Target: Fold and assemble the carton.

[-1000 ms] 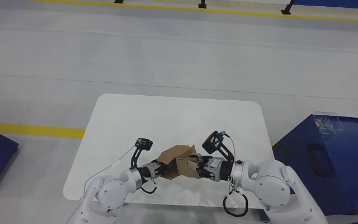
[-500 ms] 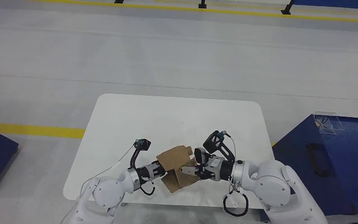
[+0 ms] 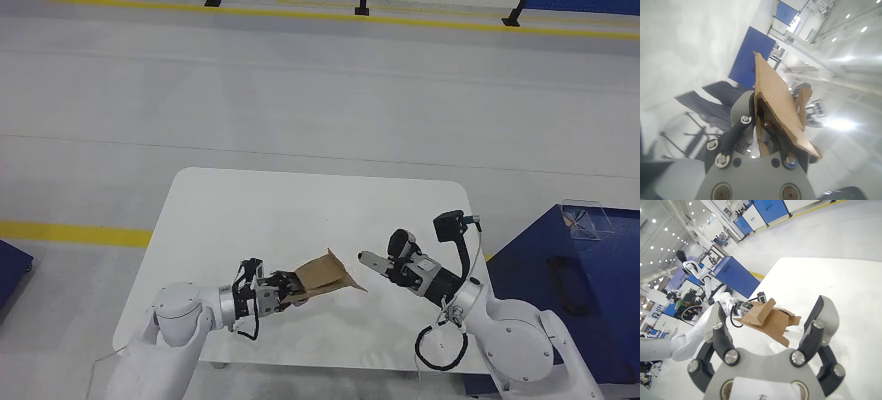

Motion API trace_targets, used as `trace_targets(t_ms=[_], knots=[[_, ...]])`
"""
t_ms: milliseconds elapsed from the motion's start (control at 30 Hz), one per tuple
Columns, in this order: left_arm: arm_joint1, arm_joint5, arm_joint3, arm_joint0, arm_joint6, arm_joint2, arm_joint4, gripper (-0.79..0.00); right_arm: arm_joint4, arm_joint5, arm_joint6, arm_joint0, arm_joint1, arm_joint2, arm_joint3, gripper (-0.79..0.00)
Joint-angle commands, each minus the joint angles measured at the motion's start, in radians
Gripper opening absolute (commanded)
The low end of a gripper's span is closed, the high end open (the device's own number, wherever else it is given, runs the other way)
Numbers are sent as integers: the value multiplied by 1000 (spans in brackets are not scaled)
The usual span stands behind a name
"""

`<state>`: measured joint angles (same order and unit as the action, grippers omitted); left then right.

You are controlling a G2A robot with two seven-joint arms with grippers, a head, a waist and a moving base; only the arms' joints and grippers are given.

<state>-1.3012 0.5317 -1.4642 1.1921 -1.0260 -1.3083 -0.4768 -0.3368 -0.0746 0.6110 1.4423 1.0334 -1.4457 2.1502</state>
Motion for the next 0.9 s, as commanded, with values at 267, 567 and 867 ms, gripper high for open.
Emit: trace_targets(t_ms=[267, 567, 867], knots=[[-14, 29, 31, -6, 44, 27, -134, -785, -198, 96, -88, 7, 2, 16, 9, 0], [-15, 101, 58, -26, -20, 54, -292, -785, -344, 222, -116, -24, 12, 68, -56, 0], [-1, -53, 22, 0, -31, 55, -252, -785, -436, 137, -83, -43, 16, 140, -124, 0]])
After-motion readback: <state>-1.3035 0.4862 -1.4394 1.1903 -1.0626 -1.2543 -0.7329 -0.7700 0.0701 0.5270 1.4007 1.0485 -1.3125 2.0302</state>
